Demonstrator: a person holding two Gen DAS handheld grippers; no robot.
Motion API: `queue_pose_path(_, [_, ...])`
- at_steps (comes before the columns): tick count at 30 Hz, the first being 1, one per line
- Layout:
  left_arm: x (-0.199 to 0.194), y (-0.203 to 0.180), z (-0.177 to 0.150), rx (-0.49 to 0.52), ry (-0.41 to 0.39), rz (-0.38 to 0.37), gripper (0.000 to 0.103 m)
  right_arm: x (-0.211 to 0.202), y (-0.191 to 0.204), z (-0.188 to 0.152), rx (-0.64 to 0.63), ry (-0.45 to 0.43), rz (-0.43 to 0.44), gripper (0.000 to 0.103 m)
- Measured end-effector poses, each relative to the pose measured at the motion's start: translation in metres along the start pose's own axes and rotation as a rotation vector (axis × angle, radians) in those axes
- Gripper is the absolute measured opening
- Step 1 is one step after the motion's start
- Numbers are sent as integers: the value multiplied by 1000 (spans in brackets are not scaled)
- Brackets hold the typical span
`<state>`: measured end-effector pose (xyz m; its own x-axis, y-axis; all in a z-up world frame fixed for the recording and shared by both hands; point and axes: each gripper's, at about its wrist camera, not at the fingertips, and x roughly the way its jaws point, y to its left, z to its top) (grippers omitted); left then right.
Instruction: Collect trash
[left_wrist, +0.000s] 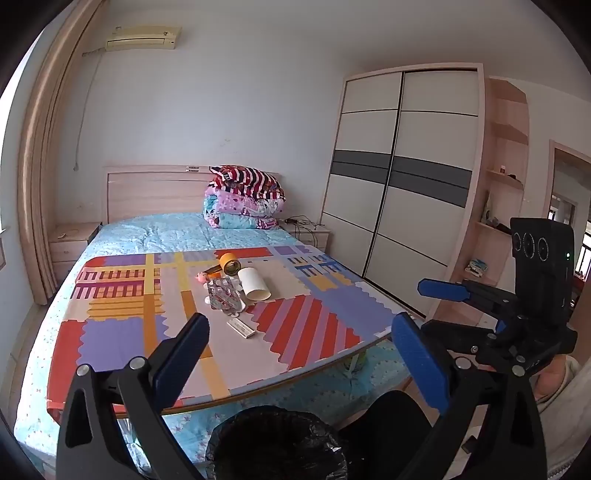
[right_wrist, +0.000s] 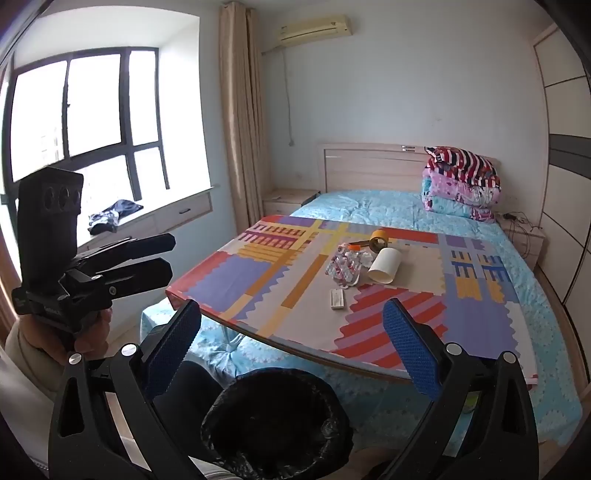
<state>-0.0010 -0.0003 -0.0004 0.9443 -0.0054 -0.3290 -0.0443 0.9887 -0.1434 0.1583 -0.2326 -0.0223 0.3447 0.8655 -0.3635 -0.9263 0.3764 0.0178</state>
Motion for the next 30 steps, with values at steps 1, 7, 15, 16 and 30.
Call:
queue_pose_path(1, [0, 0, 0, -3, 3, -3, 95, 0, 0, 0, 3, 1, -1, 100])
queue_pose_path(7, [7, -13, 5, -9, 22, 13, 95, 0, -1, 0, 10, 11, 3, 100])
queue_pose_path(15, [1, 1, 2, -21, 14, -4, 95, -1, 0, 0, 8, 11, -2, 100])
queue_pose_path(16, [0, 1, 2, -22, 14, -3, 95, -1, 0, 0, 6, 12, -2, 100])
queue_pose_path(30, [5, 8, -1, -30, 15, 2, 95, 1, -1, 0, 15, 18, 0, 100])
